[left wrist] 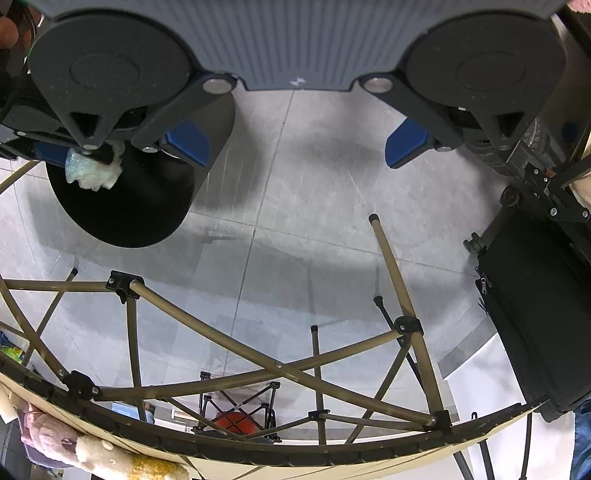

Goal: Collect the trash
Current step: 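Move the right tool over the bin and open it to drop the bag, then raise both tools from the bin back toward the table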

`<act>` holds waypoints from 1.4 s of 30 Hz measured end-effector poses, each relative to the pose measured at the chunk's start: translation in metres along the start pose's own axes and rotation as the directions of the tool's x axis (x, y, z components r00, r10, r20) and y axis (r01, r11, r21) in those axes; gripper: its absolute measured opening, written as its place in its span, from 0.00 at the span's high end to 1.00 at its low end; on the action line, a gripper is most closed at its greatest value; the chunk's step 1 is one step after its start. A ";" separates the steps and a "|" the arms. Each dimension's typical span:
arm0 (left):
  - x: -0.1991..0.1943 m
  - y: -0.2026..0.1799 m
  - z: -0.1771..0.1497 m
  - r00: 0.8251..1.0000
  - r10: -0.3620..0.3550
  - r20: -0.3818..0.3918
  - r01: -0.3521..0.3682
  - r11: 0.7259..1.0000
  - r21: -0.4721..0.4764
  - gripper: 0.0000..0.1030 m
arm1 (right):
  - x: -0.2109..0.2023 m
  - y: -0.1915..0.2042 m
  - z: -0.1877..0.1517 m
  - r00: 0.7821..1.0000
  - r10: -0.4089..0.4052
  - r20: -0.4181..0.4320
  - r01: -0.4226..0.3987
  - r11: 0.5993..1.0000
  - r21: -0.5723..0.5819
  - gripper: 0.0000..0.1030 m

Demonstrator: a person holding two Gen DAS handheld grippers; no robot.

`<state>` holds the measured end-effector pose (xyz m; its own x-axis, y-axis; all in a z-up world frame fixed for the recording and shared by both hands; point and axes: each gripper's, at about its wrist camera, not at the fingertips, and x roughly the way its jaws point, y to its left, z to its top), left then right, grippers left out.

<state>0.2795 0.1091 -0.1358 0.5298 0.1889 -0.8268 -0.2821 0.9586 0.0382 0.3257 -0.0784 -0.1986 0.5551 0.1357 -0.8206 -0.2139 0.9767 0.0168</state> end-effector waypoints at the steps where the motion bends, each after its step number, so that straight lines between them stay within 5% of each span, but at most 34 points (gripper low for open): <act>1: 0.000 0.000 0.000 1.000 0.001 -0.001 -0.001 1.000 -0.001 0.00 | 0.000 0.000 0.001 1.000 0.000 0.000 0.000 1.000 0.000 0.31; 3: 0.002 0.000 0.000 1.000 0.004 -0.005 -0.004 1.000 0.000 0.00 | -0.003 0.002 0.002 1.000 -0.015 0.014 0.016 1.000 -0.009 0.03; 4: 0.002 0.000 -0.001 1.000 0.005 -0.006 -0.005 1.000 0.001 0.00 | -0.004 0.002 0.002 0.999 -0.025 0.024 0.026 1.000 -0.012 0.00; 21: -0.007 -0.007 -0.001 1.000 -0.012 0.014 0.012 1.000 0.012 0.00 | -0.015 -0.008 0.001 0.997 -0.051 0.052 0.051 0.999 -0.001 0.00; 29: -0.029 -0.015 0.001 0.997 -0.021 0.076 0.020 1.000 0.016 0.00 | -0.039 -0.013 0.004 0.990 -0.033 0.138 0.032 0.999 0.011 0.00; 34: -0.049 -0.024 0.005 0.991 -0.029 0.130 0.027 0.999 0.017 0.00 | -0.064 -0.020 0.008 0.977 -0.018 0.214 0.013 1.000 0.028 0.00; 42: -0.094 -0.032 0.022 0.969 -0.060 0.238 0.064 0.998 -0.010 0.00 | -0.115 -0.039 0.022 0.923 0.008 0.384 -0.031 0.998 0.054 0.00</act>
<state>0.2561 0.0657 -0.0474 0.7212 0.1761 -0.6700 -0.2552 0.9667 -0.0206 0.2878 -0.1284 -0.0924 0.8194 0.1971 -0.5383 -0.1876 0.9795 0.0730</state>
